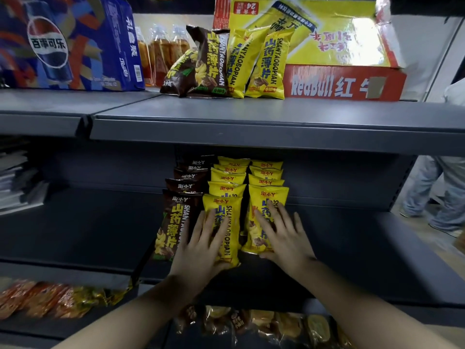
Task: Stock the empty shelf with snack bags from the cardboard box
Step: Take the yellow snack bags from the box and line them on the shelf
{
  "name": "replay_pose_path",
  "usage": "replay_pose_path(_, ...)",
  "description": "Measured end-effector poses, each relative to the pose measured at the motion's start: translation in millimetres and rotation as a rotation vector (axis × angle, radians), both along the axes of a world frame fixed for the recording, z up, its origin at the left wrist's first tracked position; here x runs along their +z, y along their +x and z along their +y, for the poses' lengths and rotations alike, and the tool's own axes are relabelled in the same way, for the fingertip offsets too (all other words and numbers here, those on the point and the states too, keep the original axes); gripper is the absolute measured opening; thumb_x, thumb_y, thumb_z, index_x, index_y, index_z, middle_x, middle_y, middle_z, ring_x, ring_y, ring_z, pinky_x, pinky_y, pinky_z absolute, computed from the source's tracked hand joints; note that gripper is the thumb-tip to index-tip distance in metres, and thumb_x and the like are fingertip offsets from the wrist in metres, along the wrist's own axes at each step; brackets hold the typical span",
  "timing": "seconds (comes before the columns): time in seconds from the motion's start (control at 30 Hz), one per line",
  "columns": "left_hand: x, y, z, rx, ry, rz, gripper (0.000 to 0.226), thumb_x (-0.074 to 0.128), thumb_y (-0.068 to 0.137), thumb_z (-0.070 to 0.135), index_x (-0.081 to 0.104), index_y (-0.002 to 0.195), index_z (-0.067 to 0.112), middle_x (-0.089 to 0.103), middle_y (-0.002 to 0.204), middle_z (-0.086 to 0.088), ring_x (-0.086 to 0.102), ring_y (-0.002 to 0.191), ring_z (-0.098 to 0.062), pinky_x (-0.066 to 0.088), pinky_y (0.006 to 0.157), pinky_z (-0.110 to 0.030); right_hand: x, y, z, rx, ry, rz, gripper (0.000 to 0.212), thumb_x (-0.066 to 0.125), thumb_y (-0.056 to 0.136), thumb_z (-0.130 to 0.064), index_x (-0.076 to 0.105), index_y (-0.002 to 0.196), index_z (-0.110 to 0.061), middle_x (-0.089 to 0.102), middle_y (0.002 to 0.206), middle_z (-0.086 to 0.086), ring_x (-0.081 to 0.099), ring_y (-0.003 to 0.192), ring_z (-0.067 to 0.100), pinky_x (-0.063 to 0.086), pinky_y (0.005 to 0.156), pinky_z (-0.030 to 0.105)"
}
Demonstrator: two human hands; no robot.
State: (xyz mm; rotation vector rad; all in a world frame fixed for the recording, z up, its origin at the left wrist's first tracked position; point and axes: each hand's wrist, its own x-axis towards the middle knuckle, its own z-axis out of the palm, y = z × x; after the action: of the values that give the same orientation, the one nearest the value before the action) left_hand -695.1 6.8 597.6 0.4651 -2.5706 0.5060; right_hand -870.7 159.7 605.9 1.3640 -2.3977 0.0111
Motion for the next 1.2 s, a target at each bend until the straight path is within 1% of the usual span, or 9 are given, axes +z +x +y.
replay_pose_path(0.13, -3.1, -3.7, -11.5, 0.013, 0.007, -0.053, 0.116, 0.075, 0.051, 0.07, 0.024, 0.147, 0.03, 0.033, 0.152, -0.012, 0.044, 0.132, -0.036, 0.042, 0.1, -0.053, -0.7, 1.6, -10.4, -0.039, 0.018, -0.016, 0.128, 0.086, 0.044, -0.06, 0.019, 0.149, -0.027, 0.03, 0.154, 0.014, 0.034, 0.139, 0.037, 0.041, 0.097, 0.061)
replay_pose_path(0.4, -1.7, -24.4, -3.9, 0.068, 0.019, -0.029, 0.125, 0.078, 0.044, 0.068, 0.02, 0.147, 0.029, 0.031, 0.152, -0.015, 0.043, 0.132, -0.038, 0.041, 0.099, -0.056, 1.6, 1.4, -11.7, -0.021, 0.051, 0.006, 0.113, 0.075, 0.067, -0.057, 0.002, 0.15, -0.033, 0.005, 0.161, 0.01, 0.01, 0.147, 0.035, 0.027, 0.108, 0.06)
replay_pose_path(0.5, 2.4, -20.6, -4.8, 0.025, -0.017, -0.026, 0.123, 0.08, 0.041, 0.067, 0.028, 0.146, 0.029, 0.035, 0.15, -0.017, 0.044, 0.13, -0.039, 0.04, 0.098, -0.058, 6.5, 5.6, -1.3, 0.025, 0.019, 0.047, 0.103, 0.078, 0.065, -0.057, 0.025, 0.148, -0.027, 0.027, 0.156, 0.009, 0.029, 0.142, 0.034, 0.037, 0.103, 0.056)
replay_pose_path(0.6, 9.6, -16.6, -1.0, -0.044, -0.036, -0.017, 0.11, 0.08, 0.048, 0.064, 0.039, 0.142, 0.025, 0.039, 0.148, -0.017, 0.045, 0.13, -0.039, 0.04, 0.098, -0.059, 6.4, 7.1, 13.2, 0.091, -0.079, 0.034, 0.091, 0.081, 0.062, -0.052, 0.041, 0.138, -0.023, 0.048, 0.143, 0.005, 0.048, 0.13, 0.027, 0.05, 0.094, 0.05)
replay_pose_path(0.7, 18.3, -16.5, 15.0, -0.114, -0.02, 0.043, 0.083, 0.073, 0.068, 0.053, 0.045, 0.139, 0.02, 0.044, 0.144, -0.016, 0.046, 0.13, -0.036, 0.041, 0.1, -0.056, 12.0, 13.3, 31.9, 0.107, -0.124, 0.018, 0.078, 0.073, 0.073, -0.051, 0.044, 0.139, -0.021, 0.046, 0.144, 0.003, 0.047, 0.131, 0.024, 0.051, 0.092, 0.046)
replay_pose_path(0.8, 27.0, -22.7, 45.7, -0.198, 0.008, 0.107, 0.054, 0.049, 0.084, 0.041, 0.053, 0.131, 0.014, 0.056, 0.133, -0.013, 0.055, 0.122, -0.031, 0.046, 0.097, -0.048, 19.0, 22.4, 58.6, 0.063, -0.113, -0.039, 0.071, 0.064, 0.082, -0.05, 0.042, 0.142, -0.019, 0.041, 0.148, 0.003, 0.043, 0.133, 0.025, 0.047, 0.094, 0.045)
replay_pose_path(1.0, 24.5, -44.3, 139.4, -0.301, 0.186, 0.117, 0.046, 0.039, 0.081, 0.039, 0.07, 0.105, 0.015, 0.073, 0.098, -0.001, 0.07, 0.09, -0.021, 0.055, 0.071, -0.027, 12.7, 34.3, 140.4, -0.062, -0.114, -0.135, 0.069, 0.05, 0.09, -0.053, 0.031, 0.147, -0.02, 0.032, 0.153, 0.0, 0.033, 0.137, 0.022, 0.036, 0.101, 0.041)
replay_pose_path(1.1, 12.2, -54.3, 191.6, -0.321, 0.274, 0.08, 0.044, 0.038, 0.081, 0.039, 0.07, 0.101, 0.016, 0.073, 0.089, -0.002, 0.069, 0.08, -0.023, 0.054, 0.061, -0.027, -0.4, 37.2, 192.5, -0.146, -0.145, -0.194, 0.068, 0.054, 0.087, -0.052, 0.038, 0.143, -0.017, 0.042, 0.146, 0.003, 0.04, 0.131, 0.025, 0.04, 0.098, 0.041)
replay_pose_path(1.2, -4.3, -62.6, 245.5, -0.376, 0.348, 0.048, 0.042, 0.038, 0.084, 0.038, 0.069, 0.102, 0.017, 0.072, 0.092, -0.002, 0.068, 0.084, -0.025, 0.053, 0.065, -0.029, -15.1, 39.4, 248.6, -0.219, -0.176, -0.216, 0.064, 0.06, 0.084, -0.05, 0.047, 0.137, -0.017, 0.05, 0.138, 0.004, 0.048, 0.124, 0.027, 0.047, 0.09, 0.04)
